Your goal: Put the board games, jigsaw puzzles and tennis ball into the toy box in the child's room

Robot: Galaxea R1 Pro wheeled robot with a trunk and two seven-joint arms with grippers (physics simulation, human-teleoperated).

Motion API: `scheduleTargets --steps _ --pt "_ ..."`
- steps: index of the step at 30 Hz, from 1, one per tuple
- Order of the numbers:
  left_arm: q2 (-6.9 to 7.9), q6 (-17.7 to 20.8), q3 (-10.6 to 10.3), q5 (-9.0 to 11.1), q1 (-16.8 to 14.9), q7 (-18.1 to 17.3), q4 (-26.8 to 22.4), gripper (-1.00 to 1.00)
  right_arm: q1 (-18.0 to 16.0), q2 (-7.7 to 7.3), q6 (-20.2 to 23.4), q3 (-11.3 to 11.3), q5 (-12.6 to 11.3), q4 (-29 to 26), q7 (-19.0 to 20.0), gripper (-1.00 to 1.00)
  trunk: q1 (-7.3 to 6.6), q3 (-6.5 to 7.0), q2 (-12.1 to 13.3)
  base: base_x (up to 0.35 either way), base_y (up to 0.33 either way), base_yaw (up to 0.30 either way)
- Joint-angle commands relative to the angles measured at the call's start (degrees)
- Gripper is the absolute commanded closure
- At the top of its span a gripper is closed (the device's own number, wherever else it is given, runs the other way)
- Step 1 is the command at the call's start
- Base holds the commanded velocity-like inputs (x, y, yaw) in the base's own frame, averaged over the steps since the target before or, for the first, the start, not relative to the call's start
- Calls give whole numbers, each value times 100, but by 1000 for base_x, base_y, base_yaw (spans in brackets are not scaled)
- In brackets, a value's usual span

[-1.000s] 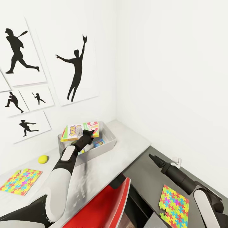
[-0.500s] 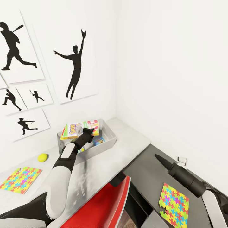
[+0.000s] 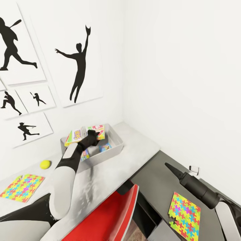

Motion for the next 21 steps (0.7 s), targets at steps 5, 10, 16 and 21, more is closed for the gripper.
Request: scheduleTargets --steps 5,10,16,21 --pt "-8 -9 44 171 -148 431 -4 100 -5 -1 36 -4 -25 0 3 -100 3 -58 -12 0 0 61" --pt "-8 -173 47 324 -234 787 -4 100 -5 -1 29 -4 -25 2 3 -100 3 -105 -12 0 0 62" --pt "-8 -285 46 485 -357 916 17 100 -5 -16 27 -4 -25 4 8 -100 3 -160 -12 0 0 62" --pt "-8 -275 -18 498 -364 924 43 100 -5 -28 16 -13 -25 4 17 -100 3 -205 -12 0 0 33"
